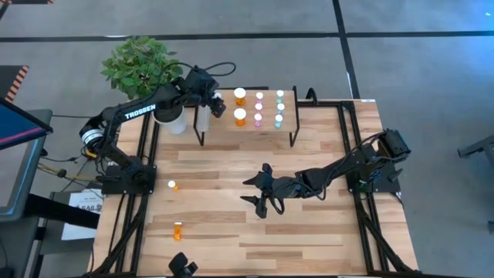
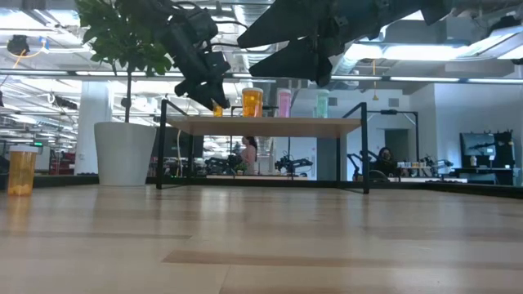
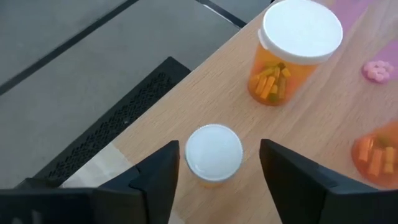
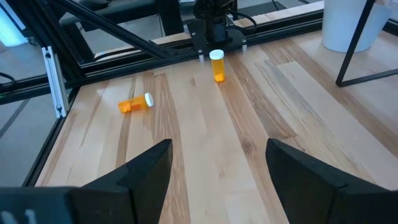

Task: Pick and place medicine bottles onto shelf by color
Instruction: Put the top small orange pill bottle on the shelf aligned with the other small orange pill bottle

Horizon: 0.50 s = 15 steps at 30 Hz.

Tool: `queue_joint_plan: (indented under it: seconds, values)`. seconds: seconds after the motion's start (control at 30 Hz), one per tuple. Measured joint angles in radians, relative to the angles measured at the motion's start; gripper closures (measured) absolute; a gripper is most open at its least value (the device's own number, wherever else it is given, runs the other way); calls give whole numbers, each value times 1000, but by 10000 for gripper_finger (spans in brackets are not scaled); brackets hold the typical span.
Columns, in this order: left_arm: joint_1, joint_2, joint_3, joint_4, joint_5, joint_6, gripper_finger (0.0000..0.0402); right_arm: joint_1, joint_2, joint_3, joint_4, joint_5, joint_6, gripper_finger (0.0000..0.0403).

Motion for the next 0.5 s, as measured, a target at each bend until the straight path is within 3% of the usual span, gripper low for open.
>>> queue_joint_plan:
  seconds: [0.23, 0.5]
  values:
    - [-12, -52, 0, -32, 8, 8, 169, 0, 0, 0, 0, 0, 0, 121]
    - [-86, -202, 0, -107, 7, 13, 168, 0, 0, 0, 2, 0, 0, 121]
